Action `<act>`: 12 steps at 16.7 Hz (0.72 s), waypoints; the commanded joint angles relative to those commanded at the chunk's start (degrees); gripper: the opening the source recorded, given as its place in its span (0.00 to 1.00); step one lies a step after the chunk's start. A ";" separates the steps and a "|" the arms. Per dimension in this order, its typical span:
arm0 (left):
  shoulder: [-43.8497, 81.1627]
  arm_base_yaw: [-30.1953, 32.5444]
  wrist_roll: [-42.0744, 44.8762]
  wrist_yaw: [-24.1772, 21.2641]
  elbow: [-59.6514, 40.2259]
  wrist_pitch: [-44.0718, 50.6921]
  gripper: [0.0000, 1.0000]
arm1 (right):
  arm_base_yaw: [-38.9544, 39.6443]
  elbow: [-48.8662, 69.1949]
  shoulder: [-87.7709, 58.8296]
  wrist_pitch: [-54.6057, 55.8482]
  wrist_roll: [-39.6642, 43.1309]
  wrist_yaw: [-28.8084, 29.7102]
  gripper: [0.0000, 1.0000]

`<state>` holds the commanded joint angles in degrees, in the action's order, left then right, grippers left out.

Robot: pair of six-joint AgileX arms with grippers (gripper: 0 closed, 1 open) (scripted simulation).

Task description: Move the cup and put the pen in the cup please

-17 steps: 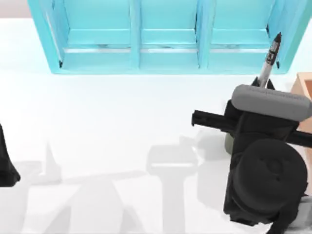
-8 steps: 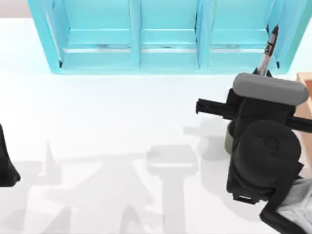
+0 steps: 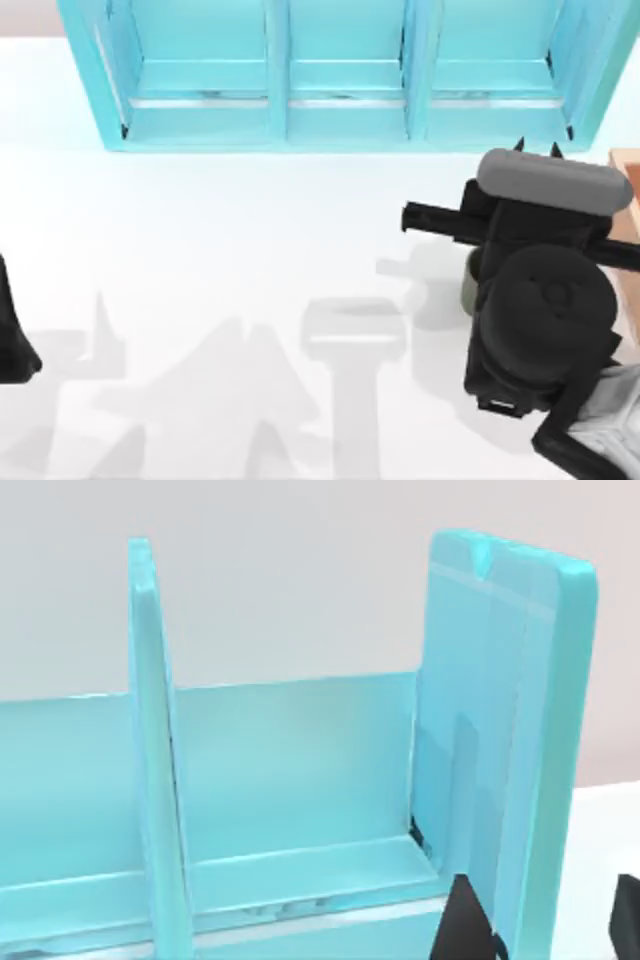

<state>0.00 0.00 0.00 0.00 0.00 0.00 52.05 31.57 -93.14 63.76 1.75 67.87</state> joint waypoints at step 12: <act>0.00 0.00 0.00 0.00 0.00 0.00 1.00 | 0.00 0.00 0.00 0.00 0.00 0.00 1.00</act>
